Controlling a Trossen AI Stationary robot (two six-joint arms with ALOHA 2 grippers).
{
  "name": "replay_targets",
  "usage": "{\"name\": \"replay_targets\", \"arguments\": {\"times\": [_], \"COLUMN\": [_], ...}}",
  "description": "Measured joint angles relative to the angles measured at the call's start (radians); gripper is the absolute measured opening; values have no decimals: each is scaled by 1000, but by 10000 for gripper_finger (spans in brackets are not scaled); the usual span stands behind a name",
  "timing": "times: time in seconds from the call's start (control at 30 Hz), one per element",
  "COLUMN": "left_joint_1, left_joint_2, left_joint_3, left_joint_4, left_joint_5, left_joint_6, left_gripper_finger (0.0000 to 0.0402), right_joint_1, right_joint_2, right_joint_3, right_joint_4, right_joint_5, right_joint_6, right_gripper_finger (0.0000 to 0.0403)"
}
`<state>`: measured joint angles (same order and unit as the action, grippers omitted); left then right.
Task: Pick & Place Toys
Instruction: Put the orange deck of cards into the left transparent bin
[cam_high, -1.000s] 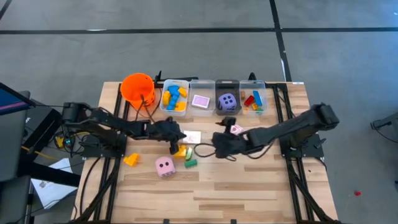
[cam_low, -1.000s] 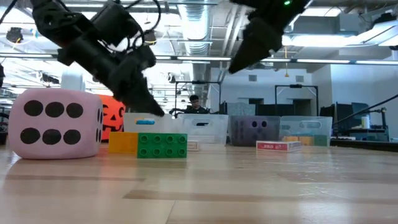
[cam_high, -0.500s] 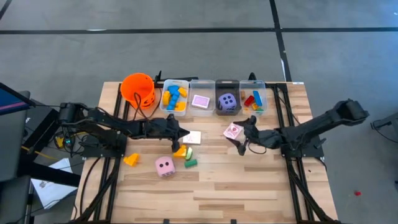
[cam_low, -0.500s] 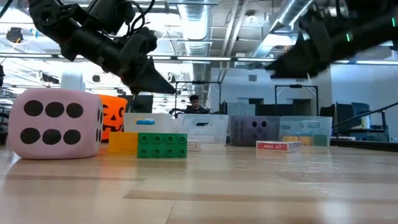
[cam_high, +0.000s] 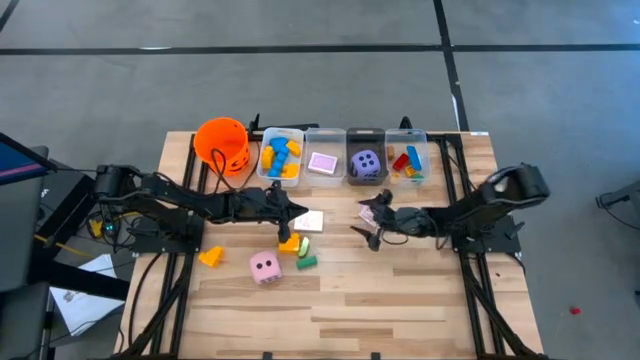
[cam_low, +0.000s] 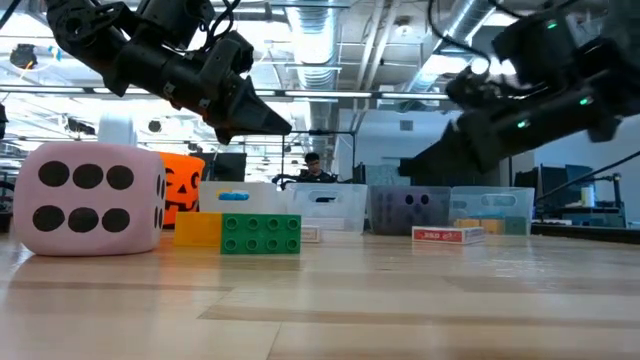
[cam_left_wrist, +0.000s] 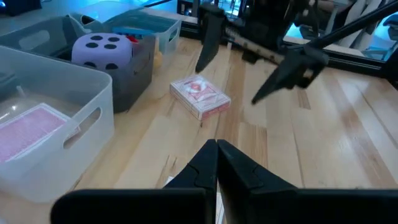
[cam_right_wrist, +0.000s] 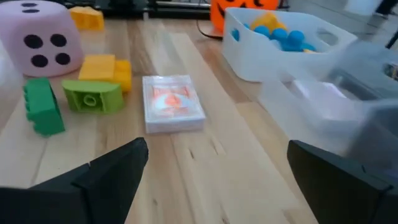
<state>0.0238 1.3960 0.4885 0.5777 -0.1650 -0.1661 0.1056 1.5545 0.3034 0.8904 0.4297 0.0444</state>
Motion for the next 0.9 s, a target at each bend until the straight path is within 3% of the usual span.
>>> {"name": "replay_targets", "arguments": {"times": [0.17, 0.4, 0.63, 0.9], "left_joint_1": [0, 0, 0, 0], "left_joint_2": [0, 4, 5, 5], "left_joint_3": [0, 0, 0, 1], "left_joint_4": [3, 8, 8, 7], "left_joint_5": [0, 1, 1, 1], "left_joint_6": [0, 0, 0, -1], "left_gripper_finger": [2, 2, 2, 2], "right_joint_1": [-29, -65, -84, -118], "right_joint_2": [164, 338, 429, 418], "right_joint_3": [85, 214, 281, 288], "right_joint_4": [98, 99, 92, 97], "right_joint_5": [-116, -274, -275, -274], "right_joint_6": [-29, -29, -21, -18], "right_gripper_finger": [384, 384, 384, 384]}}
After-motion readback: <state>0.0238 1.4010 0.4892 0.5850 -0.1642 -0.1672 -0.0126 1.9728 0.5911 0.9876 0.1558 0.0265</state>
